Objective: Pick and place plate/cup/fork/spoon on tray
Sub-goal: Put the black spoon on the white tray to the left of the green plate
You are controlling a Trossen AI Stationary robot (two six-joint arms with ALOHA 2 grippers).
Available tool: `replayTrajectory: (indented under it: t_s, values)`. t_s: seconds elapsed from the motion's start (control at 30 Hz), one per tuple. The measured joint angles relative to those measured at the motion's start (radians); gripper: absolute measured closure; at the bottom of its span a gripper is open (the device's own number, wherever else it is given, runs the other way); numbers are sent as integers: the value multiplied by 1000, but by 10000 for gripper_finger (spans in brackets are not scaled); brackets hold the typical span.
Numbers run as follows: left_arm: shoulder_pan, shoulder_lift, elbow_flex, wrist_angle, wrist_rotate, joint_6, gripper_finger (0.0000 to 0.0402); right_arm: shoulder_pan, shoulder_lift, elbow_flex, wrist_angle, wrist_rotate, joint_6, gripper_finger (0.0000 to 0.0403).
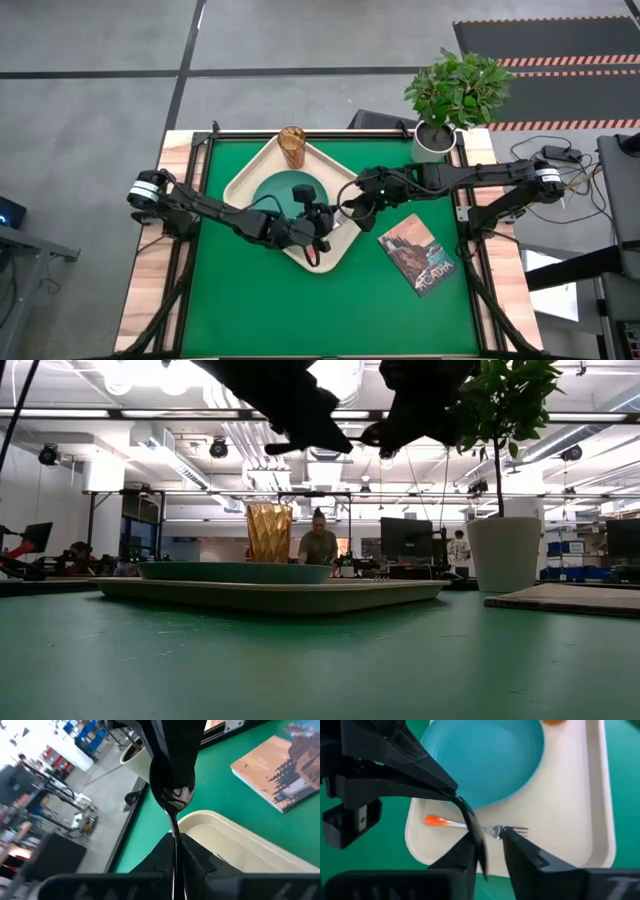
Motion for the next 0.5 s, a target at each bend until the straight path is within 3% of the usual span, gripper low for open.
replayTrajectory:
  t_s: [0.13,0.27,0.5]
  values:
    - [25,-66,-17,-75,24,-115,400,-35,-28,16,-2,1,-52,291]
    - [77,-178,-61,-296,32,-304,401,-61,-77,55,-21,5,-103,253]
    - [210,-438,-261,-555,39,-643,401,-66,-201,75,-40,4,-133,225]
